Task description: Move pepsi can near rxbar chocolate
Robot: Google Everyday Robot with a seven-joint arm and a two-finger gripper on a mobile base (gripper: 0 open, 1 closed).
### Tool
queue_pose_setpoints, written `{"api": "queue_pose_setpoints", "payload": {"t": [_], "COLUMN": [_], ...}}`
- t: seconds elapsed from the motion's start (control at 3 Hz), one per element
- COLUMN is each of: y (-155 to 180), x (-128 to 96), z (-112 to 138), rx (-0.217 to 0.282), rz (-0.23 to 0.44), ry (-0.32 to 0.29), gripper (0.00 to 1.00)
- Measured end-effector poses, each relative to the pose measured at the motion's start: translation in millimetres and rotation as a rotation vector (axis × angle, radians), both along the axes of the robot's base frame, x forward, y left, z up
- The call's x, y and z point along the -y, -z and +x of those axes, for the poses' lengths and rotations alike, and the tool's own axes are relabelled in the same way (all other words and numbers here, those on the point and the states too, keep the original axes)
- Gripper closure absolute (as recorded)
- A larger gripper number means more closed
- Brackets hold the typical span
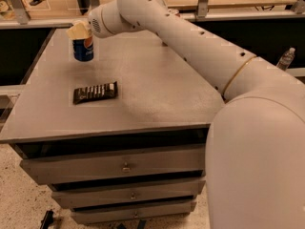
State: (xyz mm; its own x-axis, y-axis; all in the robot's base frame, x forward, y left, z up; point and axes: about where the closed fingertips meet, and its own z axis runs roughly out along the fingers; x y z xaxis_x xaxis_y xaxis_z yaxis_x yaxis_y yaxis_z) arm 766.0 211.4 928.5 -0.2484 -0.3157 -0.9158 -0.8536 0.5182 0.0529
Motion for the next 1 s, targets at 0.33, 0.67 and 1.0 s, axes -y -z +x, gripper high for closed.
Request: {"api": "queue_pose_setpoints", "payload": {"t": [0.33, 0.67, 1.0], "y": [1.4, 3.7, 7.5], "x": [4.1, 7.2, 8.6], "z": [-23.4, -42.7, -64.2], "rx": [-0.037, -0.072, -0.117], "rz": [-0.008, -0.017, -0.019], "ry": [-0.023, -0.036, -0.037], "gripper": [1.00, 1.00, 1.00]}}
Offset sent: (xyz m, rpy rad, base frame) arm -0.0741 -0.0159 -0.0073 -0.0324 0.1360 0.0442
